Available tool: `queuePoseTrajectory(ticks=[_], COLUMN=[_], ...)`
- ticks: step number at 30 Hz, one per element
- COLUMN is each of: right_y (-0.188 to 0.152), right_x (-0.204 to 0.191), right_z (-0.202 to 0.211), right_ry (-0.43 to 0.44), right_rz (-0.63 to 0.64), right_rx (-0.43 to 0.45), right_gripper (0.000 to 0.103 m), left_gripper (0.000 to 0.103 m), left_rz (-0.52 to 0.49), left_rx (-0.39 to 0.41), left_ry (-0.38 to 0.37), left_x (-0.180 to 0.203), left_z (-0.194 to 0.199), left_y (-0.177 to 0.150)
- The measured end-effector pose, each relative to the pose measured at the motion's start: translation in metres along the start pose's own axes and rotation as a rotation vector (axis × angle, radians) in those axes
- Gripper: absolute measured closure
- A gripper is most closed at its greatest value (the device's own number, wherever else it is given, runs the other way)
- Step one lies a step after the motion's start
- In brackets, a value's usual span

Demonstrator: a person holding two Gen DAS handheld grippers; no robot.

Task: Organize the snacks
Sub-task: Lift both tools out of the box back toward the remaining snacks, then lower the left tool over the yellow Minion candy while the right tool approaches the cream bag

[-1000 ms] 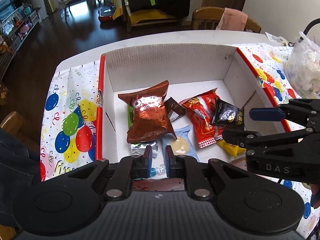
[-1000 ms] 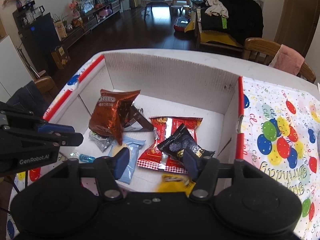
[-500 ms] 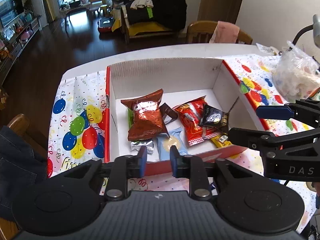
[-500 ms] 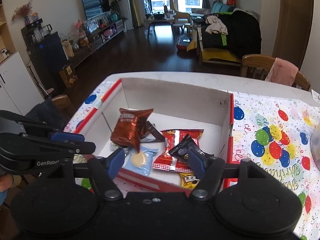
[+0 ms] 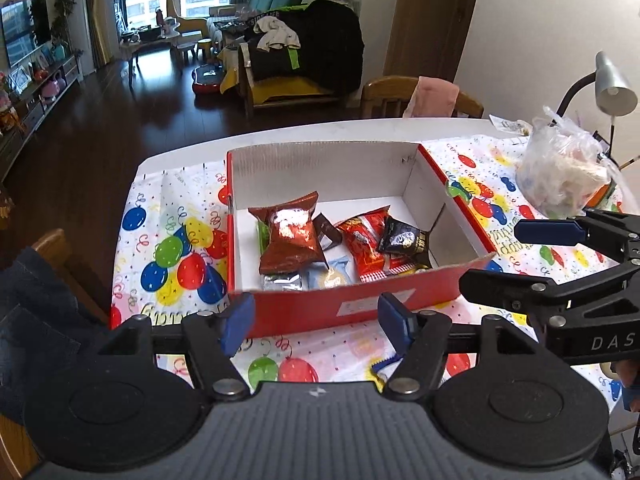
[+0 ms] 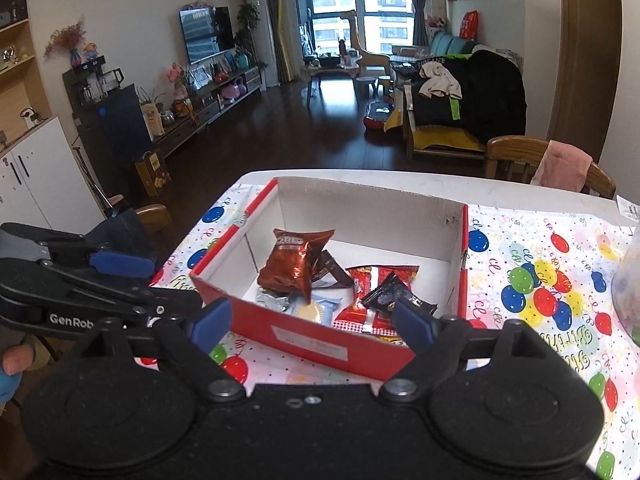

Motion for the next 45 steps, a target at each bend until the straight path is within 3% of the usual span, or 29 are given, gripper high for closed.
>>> queuePoseTrajectory(ticks=[7,9,14,28,41,45], right_y=[-0.017,-0.023,-0.038,-0.101,-0.134,-0.143], right_x=[-0.01,-0.013,-0.018,-0.02,-0.024,-0.021], right_z=[0.011,0.013,0.014,-0.023,-0.073,-0.086], right_ry=[0.014,0.013,0.022,0.006,-0.035,-0.043], right_rz=[-0.017,-0.021,-0.038,-0.256,-0.377,-0.43], right_rx=[0.009,0.016,0.005,-0.144,-0.26,-0.3], right_gripper=[0.011,0.0,0.0,0.0,0.002,0.008], left_gripper=[0.032,0.031,0.023,0.023,0.023,0.023], left_rz=[0.012,0.016,0.034,0.086,0.07,0.058], left_rx=[0.002,-0.006,-0.024,-0.113,-0.181,-0.213], left_ry=[-0.002,0.001,0.001,0.049,0.084,0.088], left_x=[-0.005,-0.006,-0.008,-0.022,-0.018,-0.013], left_z=[0.014,0.016,0.019,0.013,0.001,-0.006], left_y=[-0.021,-0.028,-0.051,-0.121,-0.16,-0.171])
Point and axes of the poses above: each gripper's, at about its wrist camera, not at the fingertips, and z roughly against the way its jaws point, x to its right, y to its top, the point moved 7 cm from there along -z, roughly the way its jaws point, and after that the axes turned 15 degrees about y, right-handed, at the moved point
